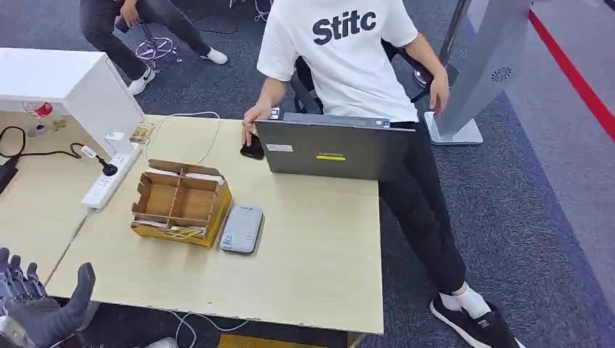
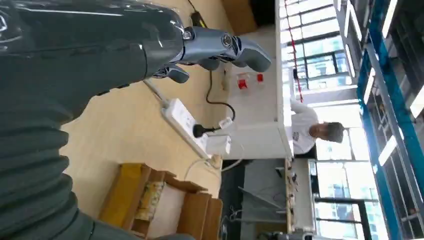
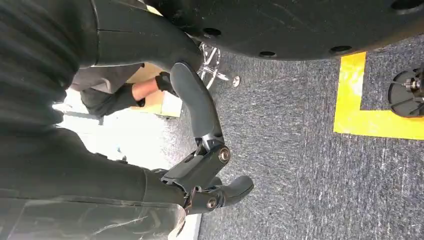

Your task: Pass the card to the sensor for recognition and then transmit it.

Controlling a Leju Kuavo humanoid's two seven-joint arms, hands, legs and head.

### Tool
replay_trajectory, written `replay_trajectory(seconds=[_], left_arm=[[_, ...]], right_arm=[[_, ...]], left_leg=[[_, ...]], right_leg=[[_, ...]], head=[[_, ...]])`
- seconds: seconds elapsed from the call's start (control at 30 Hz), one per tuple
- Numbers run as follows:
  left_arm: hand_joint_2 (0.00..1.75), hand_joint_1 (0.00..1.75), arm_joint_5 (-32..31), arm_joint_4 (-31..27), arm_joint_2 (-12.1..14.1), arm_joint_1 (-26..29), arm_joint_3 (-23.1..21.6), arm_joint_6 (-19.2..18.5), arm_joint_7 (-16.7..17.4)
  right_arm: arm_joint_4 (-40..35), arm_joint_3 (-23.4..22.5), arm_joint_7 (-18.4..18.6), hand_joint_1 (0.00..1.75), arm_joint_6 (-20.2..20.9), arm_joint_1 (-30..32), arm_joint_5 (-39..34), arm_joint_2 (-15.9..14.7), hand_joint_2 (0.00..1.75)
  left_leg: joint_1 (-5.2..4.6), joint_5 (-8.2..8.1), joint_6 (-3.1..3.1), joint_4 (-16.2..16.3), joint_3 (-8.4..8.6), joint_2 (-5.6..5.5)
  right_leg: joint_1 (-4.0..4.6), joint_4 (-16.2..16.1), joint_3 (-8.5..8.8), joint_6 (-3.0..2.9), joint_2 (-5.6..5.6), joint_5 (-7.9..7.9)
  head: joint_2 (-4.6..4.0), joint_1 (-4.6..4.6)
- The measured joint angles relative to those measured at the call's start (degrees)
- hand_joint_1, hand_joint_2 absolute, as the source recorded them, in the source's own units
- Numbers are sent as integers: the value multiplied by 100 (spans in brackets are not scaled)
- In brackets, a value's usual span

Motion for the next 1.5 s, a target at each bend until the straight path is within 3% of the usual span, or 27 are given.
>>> replay_trajectory(seconds=[0.17, 0.77, 1.43, 1.47, 1.5], left_arm=[[175, 0, -596, 311, 262, -499, -378, 53, 213], [175, 0, -3095, 1751, 1655, -2250, -1650, 599, 1215], [175, 3, -6165, 3156, 3226, -3818, -2644, 1383, 2299], [175, 175, -6331, 3211, 3289, -3865, -2666, 1430, 2368], [175, 175, -6506, 3264, 3340, -3902, -2699, 1487, 2427]], right_arm=[[4, 72, -4, 0, 18, -15, 31, 0, 175], [52, 372, -17, 0, 168, -87, 105, -4, 175], [85, 767, -127, 0, 297, -150, 171, -33, 175], [85, 778, -138, 0, 295, -151, 171, -33, 175], [87, 783, -149, 0, 286, -151, 168, -33, 175]], left_leg=[[-1, 2, 2, 1, 0, -2], [0, 6, -3, 1, 0, 0], [2, 11, -10, 1, -1, -1], [2, 11, -10, 1, -1, -1], [2, 11, -10, 1, -1, -1]], right_leg=[[0, 0, 1, 0, -2, 1], [0, 2, -1, -1, 1, 2], [2, 6, -2, -2, 3, 2], [2, 6, -2, -2, 3, 2], [2, 7, -2, -2, 3, 2]], head=[[0, 2], [0, 2], [0, 4], [0, 4], [0, 4]])
